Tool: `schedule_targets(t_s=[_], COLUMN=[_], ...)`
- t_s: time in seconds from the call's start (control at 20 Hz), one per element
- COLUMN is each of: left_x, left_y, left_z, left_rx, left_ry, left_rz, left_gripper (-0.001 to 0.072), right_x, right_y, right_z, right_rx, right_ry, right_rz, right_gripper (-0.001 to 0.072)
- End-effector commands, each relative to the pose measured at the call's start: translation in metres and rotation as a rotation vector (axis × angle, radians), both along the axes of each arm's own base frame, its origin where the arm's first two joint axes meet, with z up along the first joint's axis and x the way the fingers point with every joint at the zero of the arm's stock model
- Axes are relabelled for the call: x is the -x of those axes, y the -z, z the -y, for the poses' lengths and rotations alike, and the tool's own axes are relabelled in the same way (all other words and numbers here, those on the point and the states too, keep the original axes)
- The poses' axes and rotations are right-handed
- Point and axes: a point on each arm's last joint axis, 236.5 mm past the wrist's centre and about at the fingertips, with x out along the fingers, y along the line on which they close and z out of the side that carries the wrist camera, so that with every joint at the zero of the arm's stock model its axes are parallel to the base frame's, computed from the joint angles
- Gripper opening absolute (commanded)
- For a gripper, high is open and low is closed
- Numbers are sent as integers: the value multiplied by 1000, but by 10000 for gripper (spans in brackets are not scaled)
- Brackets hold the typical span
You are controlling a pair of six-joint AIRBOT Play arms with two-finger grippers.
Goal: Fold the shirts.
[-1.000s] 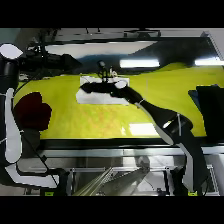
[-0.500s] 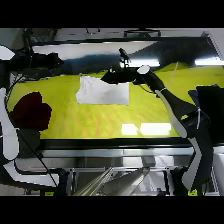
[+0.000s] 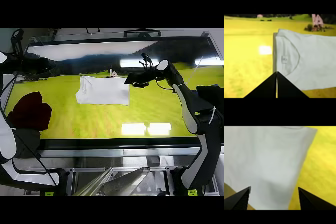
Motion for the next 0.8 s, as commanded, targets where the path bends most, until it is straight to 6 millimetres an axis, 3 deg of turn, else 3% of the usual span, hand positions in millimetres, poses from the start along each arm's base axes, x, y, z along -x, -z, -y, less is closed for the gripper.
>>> schedule_targets(t_s=[0.0, 0.1, 0.25, 0.35, 0.4, 0.5, 0.6, 0.75], left_x=[3, 3, 4, 4, 4, 4, 8, 12], left_y=[3, 4, 4, 4, 4, 5, 6, 9], left_z=[-6, -7, -7, -6, -6, -6, -5, -4], left_rx=[-11, -16, -15, -14, -14, -14, -14, -13], left_ry=[-7, -8, -6, -6, -5, -4, 2, 10], left_rz=[-17, -18, -21, -21, -21, -24, -39, -57], left_gripper=[2, 2, 3, 3, 3, 3, 3, 3], right_x=[7, 12, 14, 10, 7, 5, 7, 5], right_y=[31, 44, 47, 42, 39, 32, 20, -25], right_z=[-10, -30, -60, -74, -78, -83, -82, -60], right_rx=[-34, -71, -136, -165, -179, -210, -217, -217], right_ry=[26, 13, -15, -17, -9, -13, -24, -33], right_rz=[-102, -126, -103, -62, -50, -36, -28, 19], right_gripper=[663, 662, 637, 453, 444, 23, 15, 14])
